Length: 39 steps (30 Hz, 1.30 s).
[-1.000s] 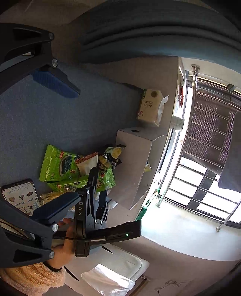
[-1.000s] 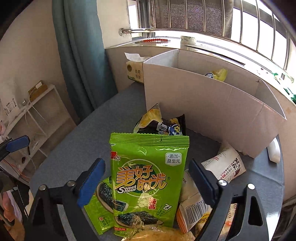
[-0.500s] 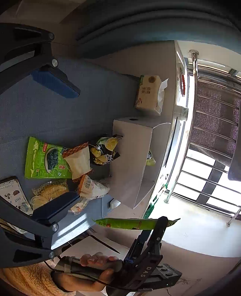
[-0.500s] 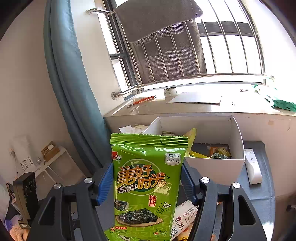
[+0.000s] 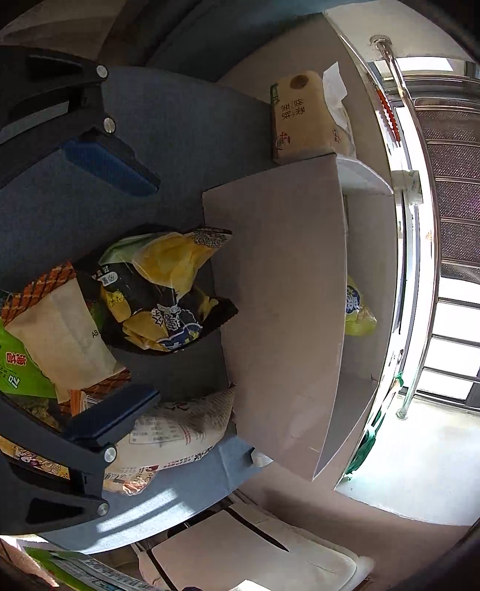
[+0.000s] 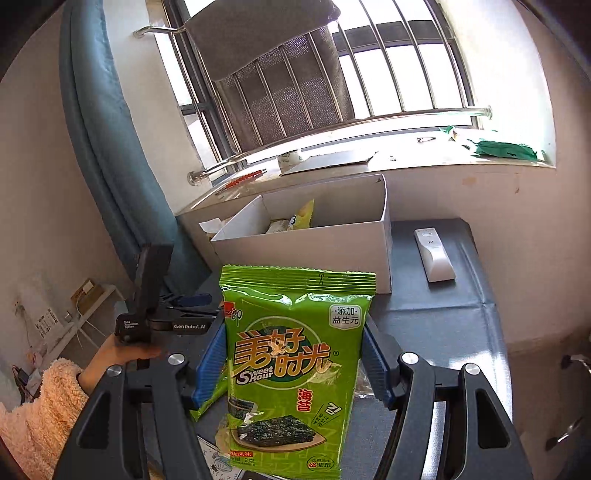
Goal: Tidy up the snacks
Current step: 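Grasp the yellow-and-black snack bag with the left tool while the right tool holds the seaweed packet, then carry the seaweed packet and yellow bag into the white box and release both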
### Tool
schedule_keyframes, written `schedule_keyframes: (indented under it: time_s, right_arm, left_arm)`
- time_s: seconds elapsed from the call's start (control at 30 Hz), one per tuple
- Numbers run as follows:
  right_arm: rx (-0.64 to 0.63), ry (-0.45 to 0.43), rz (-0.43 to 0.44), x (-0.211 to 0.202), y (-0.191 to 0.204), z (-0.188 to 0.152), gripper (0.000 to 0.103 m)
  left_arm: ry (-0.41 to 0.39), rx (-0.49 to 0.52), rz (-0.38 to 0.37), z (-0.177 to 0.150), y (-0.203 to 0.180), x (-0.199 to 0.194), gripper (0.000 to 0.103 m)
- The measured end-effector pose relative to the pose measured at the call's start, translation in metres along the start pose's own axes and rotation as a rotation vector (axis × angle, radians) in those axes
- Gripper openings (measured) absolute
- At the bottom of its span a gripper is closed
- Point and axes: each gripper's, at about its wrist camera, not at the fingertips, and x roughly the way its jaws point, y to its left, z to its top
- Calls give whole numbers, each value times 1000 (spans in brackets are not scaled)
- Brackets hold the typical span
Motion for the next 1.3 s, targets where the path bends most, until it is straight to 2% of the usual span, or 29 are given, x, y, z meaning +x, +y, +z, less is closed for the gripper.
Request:
schedule_keyframes:
  time_s: [0.13,0.2,0.27,0.33,0.53,0.63,0.73,0.87,1.07,1.2,1.23,1.27,1.3]
  right_arm:
    - [44,28,5,2,-16,-14,70]
    - [52,36,9,5,-19,-17,70]
    - [47,45,9,7,-19,-21,70]
    - [40,47,19,8,-17,-22,70]
    - [21,56,31,20,-8,-15,70]
    - [9,49,54,26,-4,0,70]
    - [-14,46,51,37,1,30,70]
    - [-11,16,49,59,0,94,70]
    - [-22,28,-42,119,-14,192,70]
    - [21,84,-101,163,-27,225,72]
    - [30,86,-120,172,-30,229,74]
    - [38,90,-141,179,-34,231,76]
    - [56,98,-157,185,-38,231,88]
  left_arm:
    - [41,-24,-25,4,4,18,100]
    - [61,-37,-72,4,7,24,72]
    - [41,-51,-100,2,10,20,60]
    - [3,-27,-90,-1,10,8,56]
    - [-146,-20,-113,-8,14,-51,54]
    - [-225,-35,-154,0,21,-85,54]
    - [-297,-41,-180,23,24,-109,54]
    - [-351,-31,-189,70,24,-115,54]
    - [-329,-48,-180,141,33,-87,54]
    - [-281,-68,-182,165,38,-59,55]
    - [-269,-67,-178,169,38,-53,57]
    - [-256,-73,-171,171,37,-47,66]
    - [-236,-79,-159,172,37,-42,88]
